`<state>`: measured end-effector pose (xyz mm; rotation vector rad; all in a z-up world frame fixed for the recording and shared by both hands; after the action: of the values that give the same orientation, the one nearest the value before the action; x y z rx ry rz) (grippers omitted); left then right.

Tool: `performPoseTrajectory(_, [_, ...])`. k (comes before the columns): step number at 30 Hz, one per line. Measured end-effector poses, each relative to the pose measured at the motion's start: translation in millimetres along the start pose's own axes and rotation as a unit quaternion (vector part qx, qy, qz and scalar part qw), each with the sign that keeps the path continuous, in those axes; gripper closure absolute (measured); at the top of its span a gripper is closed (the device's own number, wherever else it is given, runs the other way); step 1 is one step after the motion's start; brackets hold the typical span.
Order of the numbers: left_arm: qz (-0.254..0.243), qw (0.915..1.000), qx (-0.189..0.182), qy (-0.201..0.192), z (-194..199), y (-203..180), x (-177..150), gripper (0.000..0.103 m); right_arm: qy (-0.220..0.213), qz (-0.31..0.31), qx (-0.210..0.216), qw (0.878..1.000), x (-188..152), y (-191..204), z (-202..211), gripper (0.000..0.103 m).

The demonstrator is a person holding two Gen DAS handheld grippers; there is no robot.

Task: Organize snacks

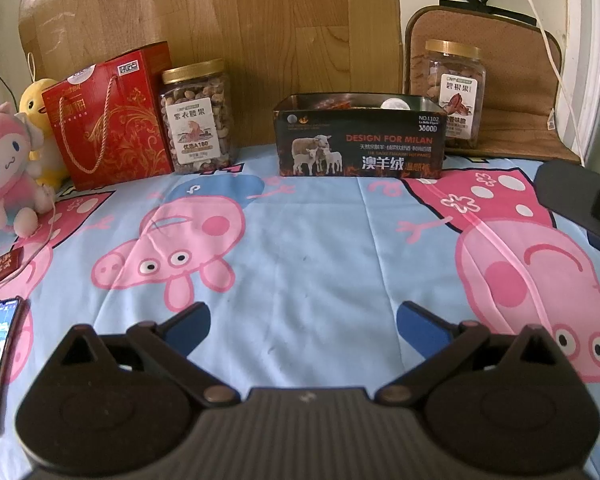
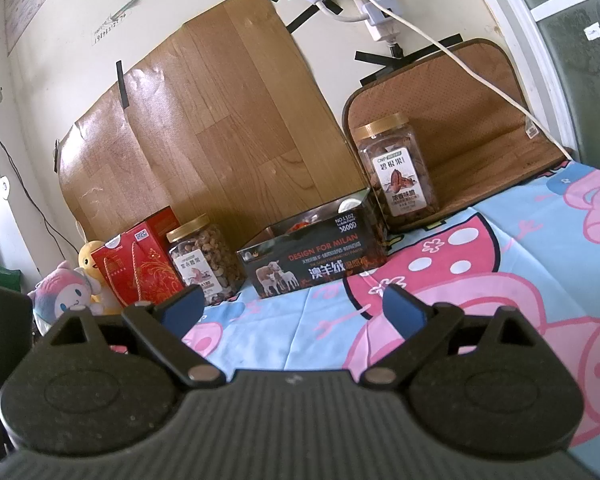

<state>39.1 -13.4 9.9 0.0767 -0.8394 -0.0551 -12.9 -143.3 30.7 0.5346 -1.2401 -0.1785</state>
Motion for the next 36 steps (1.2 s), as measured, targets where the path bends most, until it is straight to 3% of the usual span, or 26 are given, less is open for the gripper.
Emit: performPoseTrajectory(36, [0.0, 1.0, -0.003, 0.0, 1.4, -1.8, -2.1, 0.0, 0.001, -0.001, 0.001, 1.0, -0.3, -0.8, -0.3, 0.005])
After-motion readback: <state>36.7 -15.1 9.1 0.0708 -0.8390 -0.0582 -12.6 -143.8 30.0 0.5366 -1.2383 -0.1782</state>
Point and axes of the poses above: each gripper's, at about its wrist camera, not at the fingertips, and z roughly against the way its jaws point, y to its left, x to its top, the point moved 5 cm from there along -z, roughly the way its jaws point, and after that the axes turned 2 degrees about -z, right-handed, at the moved point
